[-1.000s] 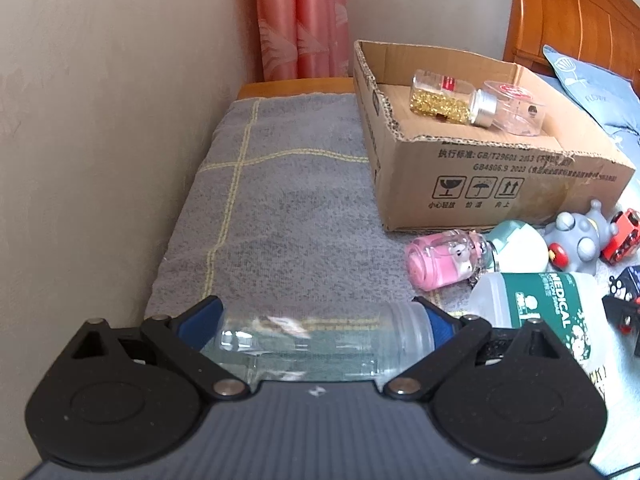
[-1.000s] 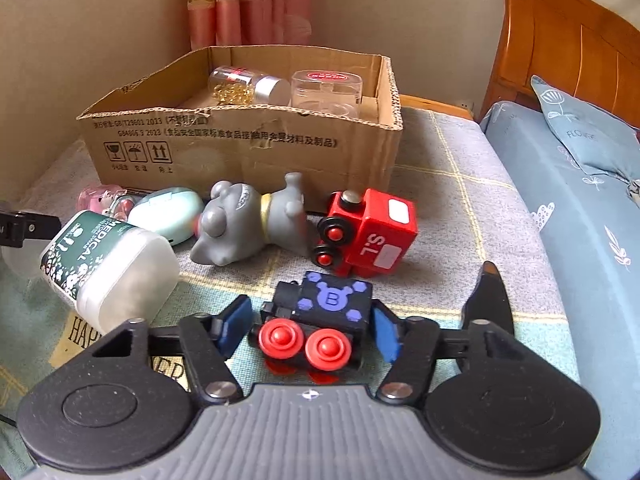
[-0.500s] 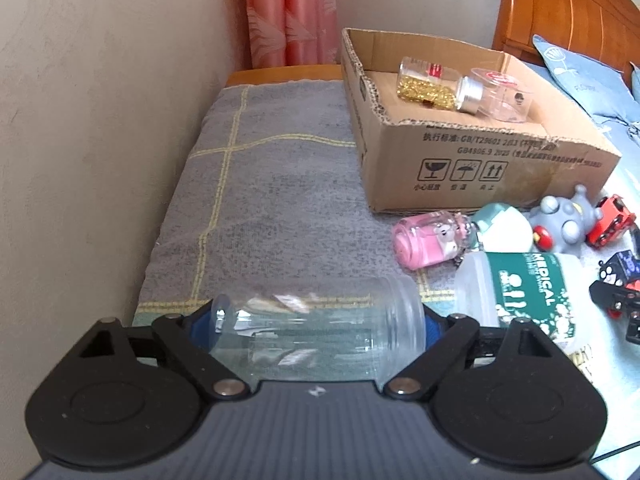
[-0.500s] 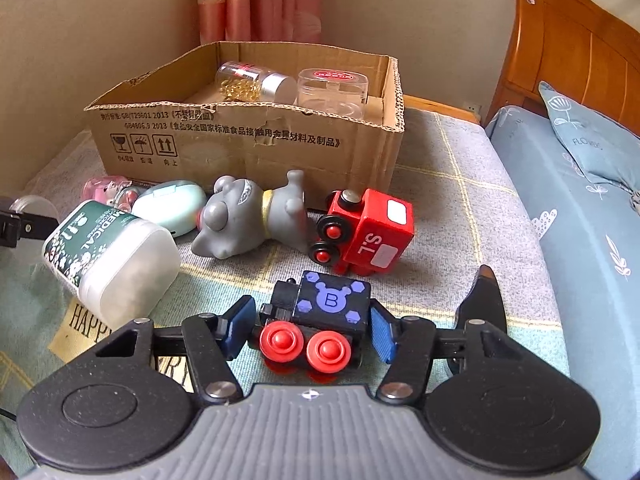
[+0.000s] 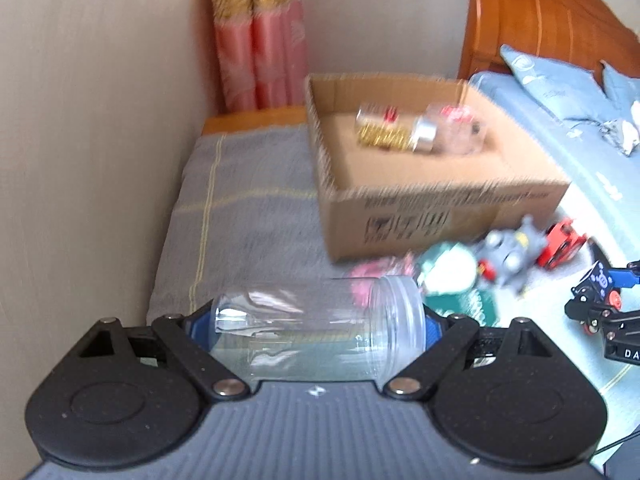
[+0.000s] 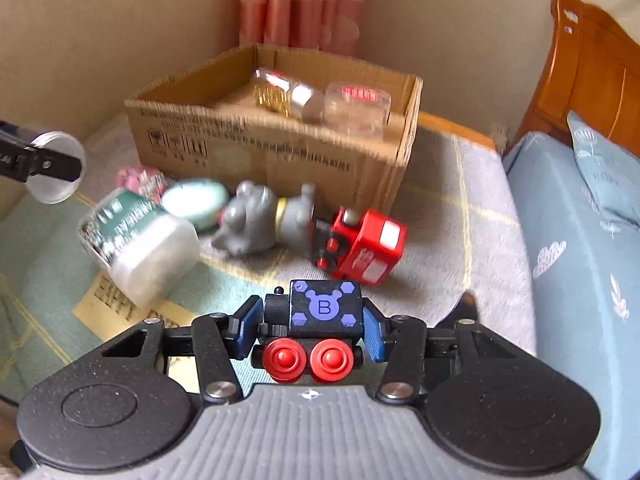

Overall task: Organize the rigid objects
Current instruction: 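Release the jar into the cardboard box while the right tool drops the train car in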

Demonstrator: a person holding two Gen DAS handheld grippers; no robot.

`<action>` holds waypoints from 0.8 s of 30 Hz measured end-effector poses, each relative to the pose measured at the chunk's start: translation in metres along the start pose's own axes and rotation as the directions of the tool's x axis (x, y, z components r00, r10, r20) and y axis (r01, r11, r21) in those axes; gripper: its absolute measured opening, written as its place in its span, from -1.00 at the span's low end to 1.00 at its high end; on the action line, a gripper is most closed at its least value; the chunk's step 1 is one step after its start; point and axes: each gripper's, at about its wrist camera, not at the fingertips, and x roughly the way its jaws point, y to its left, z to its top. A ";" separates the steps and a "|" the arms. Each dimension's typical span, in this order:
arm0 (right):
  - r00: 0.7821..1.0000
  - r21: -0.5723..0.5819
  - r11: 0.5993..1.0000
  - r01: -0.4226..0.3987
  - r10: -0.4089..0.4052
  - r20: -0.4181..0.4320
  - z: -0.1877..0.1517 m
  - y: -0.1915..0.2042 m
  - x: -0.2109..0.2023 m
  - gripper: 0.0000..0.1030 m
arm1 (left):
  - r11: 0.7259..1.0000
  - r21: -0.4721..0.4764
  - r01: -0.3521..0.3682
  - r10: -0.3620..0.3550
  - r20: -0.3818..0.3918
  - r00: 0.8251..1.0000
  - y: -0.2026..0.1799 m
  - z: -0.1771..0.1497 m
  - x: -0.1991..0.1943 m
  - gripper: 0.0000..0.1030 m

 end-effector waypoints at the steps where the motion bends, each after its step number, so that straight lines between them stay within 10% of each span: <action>1: 1.000 -0.004 1.000 -0.005 0.005 0.012 0.003 -0.002 -0.005 0.09 | 1.000 0.005 0.007 -0.007 0.015 1.000 -0.002 0.005 -0.003 0.75; 16: 0.982 -0.082 0.997 -0.012 0.028 0.188 0.067 -0.023 -0.048 0.09 | 0.988 0.135 0.071 -0.088 0.129 0.988 -0.051 0.104 0.010 0.76; 24: 0.979 -0.059 0.998 -0.034 0.045 0.201 0.098 -0.034 -0.030 0.09 | 0.990 0.140 0.018 -0.036 0.127 0.991 -0.056 0.097 0.028 0.94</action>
